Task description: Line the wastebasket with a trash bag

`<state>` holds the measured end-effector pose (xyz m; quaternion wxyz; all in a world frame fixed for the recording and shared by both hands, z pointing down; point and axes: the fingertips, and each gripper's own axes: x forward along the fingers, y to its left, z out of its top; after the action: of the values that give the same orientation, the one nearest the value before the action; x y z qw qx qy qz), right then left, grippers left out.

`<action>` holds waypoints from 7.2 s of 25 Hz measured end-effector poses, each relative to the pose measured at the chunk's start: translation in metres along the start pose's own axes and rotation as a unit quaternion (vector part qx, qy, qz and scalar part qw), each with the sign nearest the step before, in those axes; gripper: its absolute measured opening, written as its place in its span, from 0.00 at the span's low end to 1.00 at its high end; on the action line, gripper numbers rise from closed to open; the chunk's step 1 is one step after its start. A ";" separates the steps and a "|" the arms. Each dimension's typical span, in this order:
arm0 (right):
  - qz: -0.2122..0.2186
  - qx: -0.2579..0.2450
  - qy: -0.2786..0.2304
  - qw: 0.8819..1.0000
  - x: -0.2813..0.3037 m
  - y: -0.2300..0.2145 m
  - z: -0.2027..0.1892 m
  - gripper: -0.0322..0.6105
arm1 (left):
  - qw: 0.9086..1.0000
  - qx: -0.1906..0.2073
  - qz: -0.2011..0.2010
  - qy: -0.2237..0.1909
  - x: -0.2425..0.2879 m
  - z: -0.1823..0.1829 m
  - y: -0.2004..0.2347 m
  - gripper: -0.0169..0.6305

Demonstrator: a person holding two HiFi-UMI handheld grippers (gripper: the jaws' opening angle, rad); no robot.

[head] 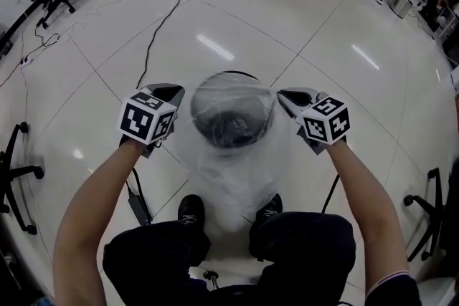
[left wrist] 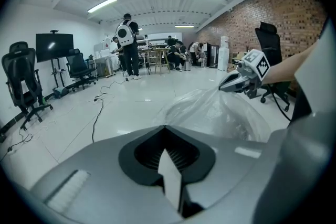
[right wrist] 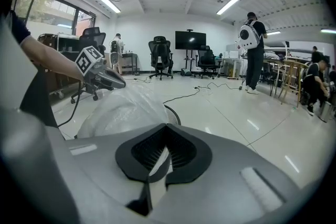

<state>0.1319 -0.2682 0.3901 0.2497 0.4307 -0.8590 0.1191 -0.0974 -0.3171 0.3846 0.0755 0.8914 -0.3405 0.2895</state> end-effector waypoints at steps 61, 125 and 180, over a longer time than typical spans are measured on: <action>0.208 0.036 0.219 0.952 0.207 -0.070 -0.109 0.05 | 0.972 -0.076 -0.116 0.189 0.228 -0.124 0.062 0.04; 0.206 -0.046 0.117 0.970 0.063 0.008 0.054 0.05 | 0.994 -0.021 -0.010 0.108 0.080 0.003 0.049 0.04; 0.266 -0.037 0.300 0.915 0.180 0.135 -0.071 0.06 | 0.989 -0.096 -0.046 0.101 0.040 -0.077 0.012 0.05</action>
<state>-0.0434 -0.2799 0.5470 0.4704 0.1209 -0.8305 0.2727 -0.1176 -0.3231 0.4696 0.2081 0.8609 -0.3160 0.3402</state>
